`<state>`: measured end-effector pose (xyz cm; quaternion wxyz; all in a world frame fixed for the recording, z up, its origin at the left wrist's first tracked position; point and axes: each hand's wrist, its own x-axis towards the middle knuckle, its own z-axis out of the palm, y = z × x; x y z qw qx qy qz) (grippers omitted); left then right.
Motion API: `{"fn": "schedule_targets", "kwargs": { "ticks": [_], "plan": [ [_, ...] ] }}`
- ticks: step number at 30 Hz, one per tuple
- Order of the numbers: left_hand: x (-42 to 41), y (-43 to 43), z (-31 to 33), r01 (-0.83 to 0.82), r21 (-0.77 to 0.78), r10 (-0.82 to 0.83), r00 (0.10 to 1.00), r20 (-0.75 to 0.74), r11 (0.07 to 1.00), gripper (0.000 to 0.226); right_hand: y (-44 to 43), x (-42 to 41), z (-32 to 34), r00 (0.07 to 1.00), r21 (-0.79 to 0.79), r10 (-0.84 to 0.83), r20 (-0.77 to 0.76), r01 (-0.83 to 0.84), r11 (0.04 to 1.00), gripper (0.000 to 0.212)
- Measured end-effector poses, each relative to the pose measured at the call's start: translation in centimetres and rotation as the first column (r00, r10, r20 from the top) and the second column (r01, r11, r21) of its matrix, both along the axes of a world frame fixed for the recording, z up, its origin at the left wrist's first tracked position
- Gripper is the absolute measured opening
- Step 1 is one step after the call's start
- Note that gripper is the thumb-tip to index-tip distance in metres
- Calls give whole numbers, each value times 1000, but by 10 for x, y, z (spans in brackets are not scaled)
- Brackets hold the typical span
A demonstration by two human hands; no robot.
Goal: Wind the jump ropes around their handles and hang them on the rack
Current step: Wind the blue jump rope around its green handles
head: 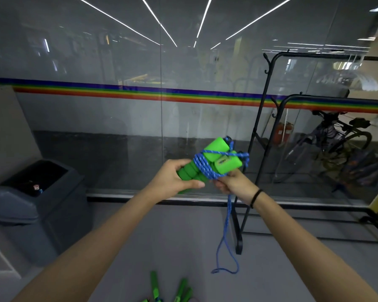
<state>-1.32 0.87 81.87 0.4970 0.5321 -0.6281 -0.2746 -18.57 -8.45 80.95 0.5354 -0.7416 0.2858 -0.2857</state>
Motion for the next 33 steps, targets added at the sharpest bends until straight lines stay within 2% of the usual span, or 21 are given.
{"fn": "schedule_targets", "kwargs": {
  "ticks": [4,6,7,9,11,14,18,20,22,24,25,27,28,30,31,33],
  "plan": [
    [-4,-6,-3,-211,19,212,972,-98,977,35,12,7,-3,996,-62,5,-87,-11,998,37],
    [-6,-8,-5,-268,33,270,951,-149,963,35,18,7,2,983,-203,-45,-177,9,979,35],
    [-7,-9,-5,-303,30,305,944,-130,952,35,21,7,5,966,-300,-79,-247,2,954,32],
    [-9,-9,-3,-383,-2,383,924,-8,924,34,26,8,11,906,-451,-135,-401,-67,890,26],
    [-12,-6,0,-449,-44,450,882,141,893,34,29,7,17,833,-530,-173,-526,-162,833,22],
    [-16,0,8,-506,-73,482,754,447,860,41,35,4,27,729,-582,-206,-653,-309,752,18],
    [-15,2,14,-404,-71,309,562,767,912,41,44,1,49,676,-620,-234,-699,-408,670,24],
    [-14,4,17,-280,-55,190,480,856,958,30,41,-1,61,693,-626,-210,-689,-423,655,22],
    [-13,7,19,-137,-3,63,437,897,991,19,32,-5,72,744,-611,-131,-656,-420,671,18],
    [-12,10,20,-29,68,-48,454,890,997,16,21,-8,76,829,-546,8,-559,-375,749,15],
    [-10,12,19,8,90,-82,494,866,996,18,16,-10,76,868,-482,85,-489,-351,803,12],
    [-8,12,16,75,87,-114,661,742,993,23,7,-15,71,924,-348,209,-320,-320,881,7],
    [-8,13,15,115,65,-130,770,625,991,26,6,-18,66,942,-285,249,-226,-309,907,4],
    [-10,14,17,165,-10,-153,933,325,986,33,2,-25,53,969,-134,246,-6,-245,960,6],
    [-12,14,18,158,-44,-147,971,191,987,36,1,-26,45,978,-39,183,100,-180,983,14],
    [-16,12,19,118,-71,-117,993,11,991,41,1,-25,29,982,41,45,182,-53,998,29]
  ]
}}
